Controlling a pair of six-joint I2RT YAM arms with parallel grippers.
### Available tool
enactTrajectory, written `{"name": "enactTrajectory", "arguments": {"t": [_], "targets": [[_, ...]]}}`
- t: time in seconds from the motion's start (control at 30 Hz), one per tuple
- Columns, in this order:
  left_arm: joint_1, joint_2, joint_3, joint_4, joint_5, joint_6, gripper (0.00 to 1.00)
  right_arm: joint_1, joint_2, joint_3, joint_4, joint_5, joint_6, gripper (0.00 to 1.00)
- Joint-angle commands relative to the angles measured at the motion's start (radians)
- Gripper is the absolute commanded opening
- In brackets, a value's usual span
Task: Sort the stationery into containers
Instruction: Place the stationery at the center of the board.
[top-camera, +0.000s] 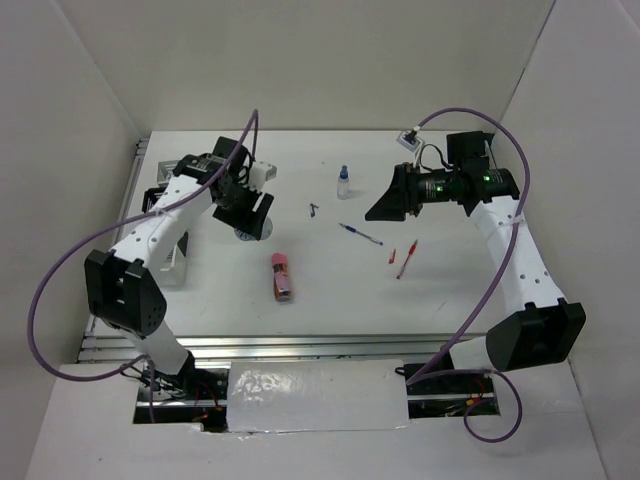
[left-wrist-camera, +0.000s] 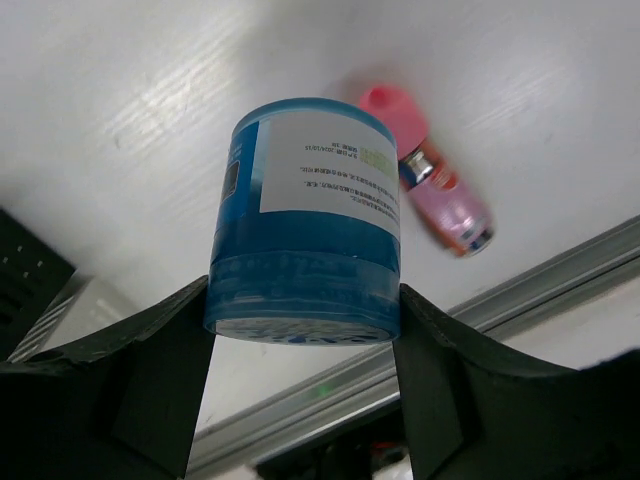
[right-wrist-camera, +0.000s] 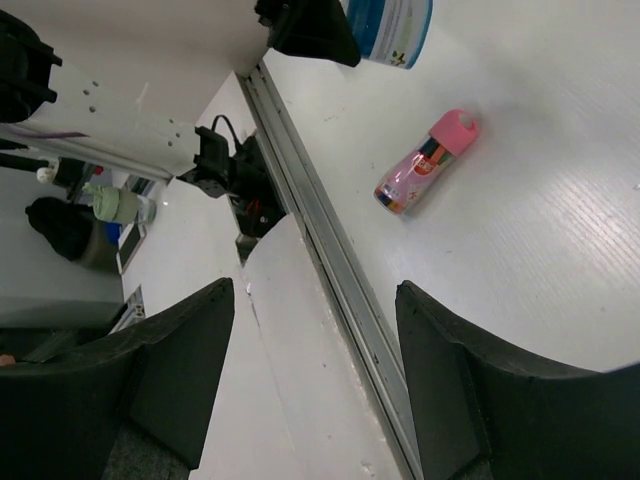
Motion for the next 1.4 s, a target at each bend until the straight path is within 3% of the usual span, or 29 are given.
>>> {"name": "enactTrajectory", "arguments": {"t": [0.0, 0.27, 0.57, 0.63, 0.73, 0.77, 0.93, 0.97, 1.1, 1.13, 1.37], "targets": [[0.007, 0.014, 0.043, -0.16, -0.118, 0.138, 0.0, -0.004, -0.039, -0.013, 0.017, -0.006, -0.015, 0.72], [0.013, 0.1, 0.029, -0.275, -0.187, 0.238, 0.05, -0.004, -0.047, -0.04, 0.033, -0.016, -0.008, 0.72], [-0.043, 0.273, 0.0, -0.177, -0.233, 0.227, 0.13, -0.001, -0.043, -0.05, 0.03, -0.036, 0.001, 0.71], [-0.044, 0.296, 0.006, -0.149, -0.258, 0.227, 0.19, -0.004, -0.057, -0.068, 0.037, -0.033, 0.0, 0.71], [-0.046, 0.345, 0.029, -0.14, -0.267, 0.223, 0.36, -0.004, -0.071, -0.086, 0.044, -0.025, 0.0, 0.71], [-0.044, 0.35, 0.035, -0.14, -0.266, 0.224, 0.46, -0.004, -0.07, -0.088, 0.049, -0.025, 0.003, 0.71], [-0.064, 0.39, 0.072, -0.131, -0.278, 0.227, 0.65, -0.006, -0.051, -0.07, 0.043, -0.037, 0.011, 0.71], [-0.069, 0.393, 0.078, -0.131, -0.276, 0.23, 0.81, -0.007, -0.044, -0.062, 0.04, -0.046, 0.011, 0.71], [-0.067, 0.392, 0.136, -0.143, -0.224, 0.226, 0.89, -0.007, -0.034, -0.051, 0.029, -0.054, 0.009, 0.71], [-0.067, 0.386, 0.144, -0.145, -0.197, 0.223, 0.99, -0.007, -0.034, -0.051, 0.027, -0.054, 0.009, 0.72], [-0.063, 0.287, 0.158, -0.129, -0.166, 0.215, 0.99, -0.006, -0.045, -0.045, 0.02, -0.045, 0.008, 0.72]]}}
